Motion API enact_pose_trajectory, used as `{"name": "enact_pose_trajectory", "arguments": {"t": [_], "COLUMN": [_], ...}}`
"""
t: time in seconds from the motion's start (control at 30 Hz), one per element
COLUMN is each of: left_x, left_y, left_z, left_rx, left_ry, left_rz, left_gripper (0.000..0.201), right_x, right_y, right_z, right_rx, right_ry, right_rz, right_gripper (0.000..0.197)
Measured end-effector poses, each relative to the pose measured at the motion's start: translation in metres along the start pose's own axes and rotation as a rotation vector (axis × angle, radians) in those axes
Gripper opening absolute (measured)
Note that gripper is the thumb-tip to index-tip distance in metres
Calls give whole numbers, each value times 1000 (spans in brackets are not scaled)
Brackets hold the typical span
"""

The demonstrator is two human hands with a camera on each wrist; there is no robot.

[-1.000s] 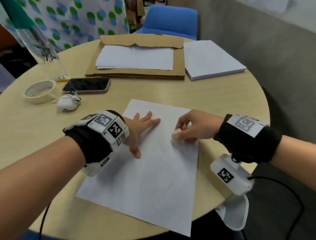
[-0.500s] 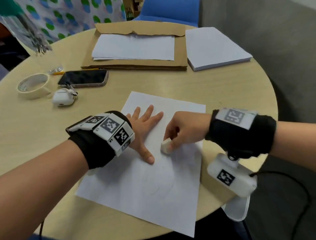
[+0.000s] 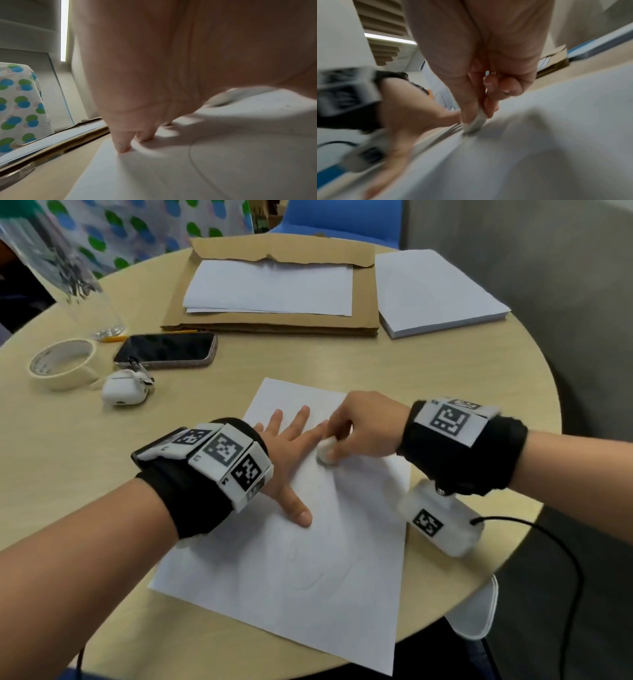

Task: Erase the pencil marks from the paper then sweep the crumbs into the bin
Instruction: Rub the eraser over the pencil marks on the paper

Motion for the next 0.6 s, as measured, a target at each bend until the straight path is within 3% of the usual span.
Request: {"name": "enact_pose_trajectory", "arguments": {"t": [0.07, 0.27, 0.47, 0.57, 0.6], "left_x": [1, 0, -1, -1, -1], "left_y": [0, 0, 0, 0, 0], "left_z": [0, 3, 2, 3, 3], "left_rx": [3, -6, -6, 0, 0], "left_ry": [6, -6, -9, -13, -14], "left_rz": [0, 0, -9, 10, 11], "left_gripper": [137, 139, 140, 137, 137], "right_x": [-6, -16, -19, -13, -8], "right_y": [1, -2, -37, -24, -14], "right_z": [-5, -35, -16, -25, -29], "right_rx": [36, 86, 110, 31, -21], "right_ry": [26, -164, -105, -120, -131], "right_rz": [-19, -34, -78, -166, -196], "right_gripper": [25, 22, 16, 34, 32]}}
Point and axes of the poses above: each hand's wrist, its own z-axis towards the middle knuckle, its own x-axis out of the back of the hand, y = z × x, the point moved 3 cm from there along z, towards the middle knuckle, and after that the axes turned 5 degrees about -z, right-handed, at the moved point
